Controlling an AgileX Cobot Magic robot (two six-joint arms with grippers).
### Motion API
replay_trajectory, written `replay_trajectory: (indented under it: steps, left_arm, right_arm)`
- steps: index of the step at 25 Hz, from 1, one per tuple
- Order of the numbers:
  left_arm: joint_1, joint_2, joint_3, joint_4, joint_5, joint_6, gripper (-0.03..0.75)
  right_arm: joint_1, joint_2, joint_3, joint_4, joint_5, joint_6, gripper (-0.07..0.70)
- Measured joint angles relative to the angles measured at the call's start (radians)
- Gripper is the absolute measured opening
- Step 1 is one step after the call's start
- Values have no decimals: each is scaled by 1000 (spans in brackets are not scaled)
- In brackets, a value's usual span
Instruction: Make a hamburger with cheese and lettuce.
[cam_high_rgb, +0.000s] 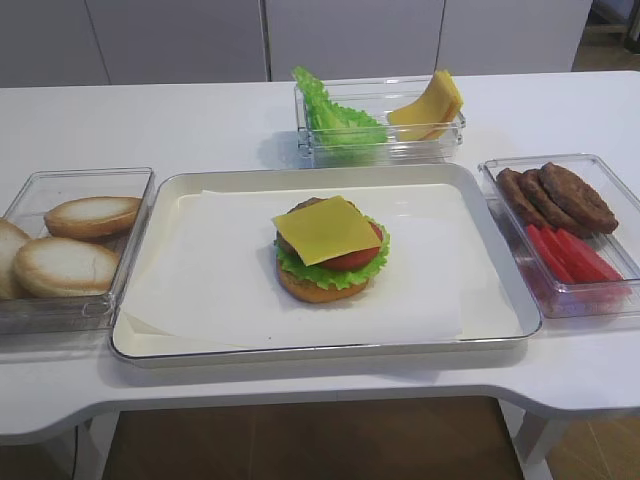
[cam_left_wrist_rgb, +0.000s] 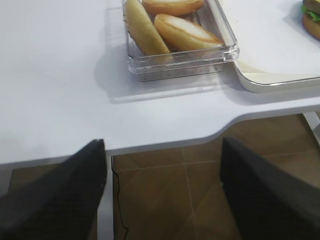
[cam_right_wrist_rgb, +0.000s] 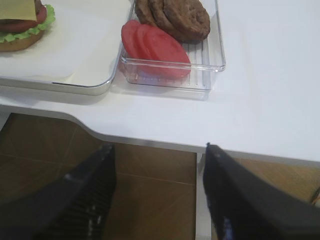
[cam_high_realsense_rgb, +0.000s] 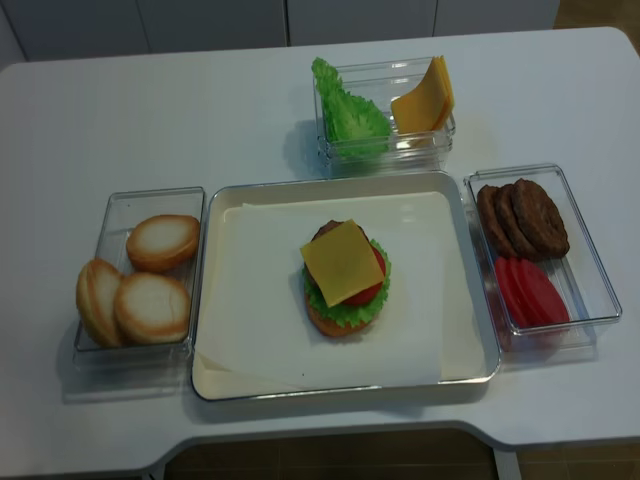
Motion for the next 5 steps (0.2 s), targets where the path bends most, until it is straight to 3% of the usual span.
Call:
replay_trajectory:
  steps: [5]
  left_arm:
    - [0,0,0,0,0,0,528]
  right_arm:
    - [0,0,0,0,0,0,417]
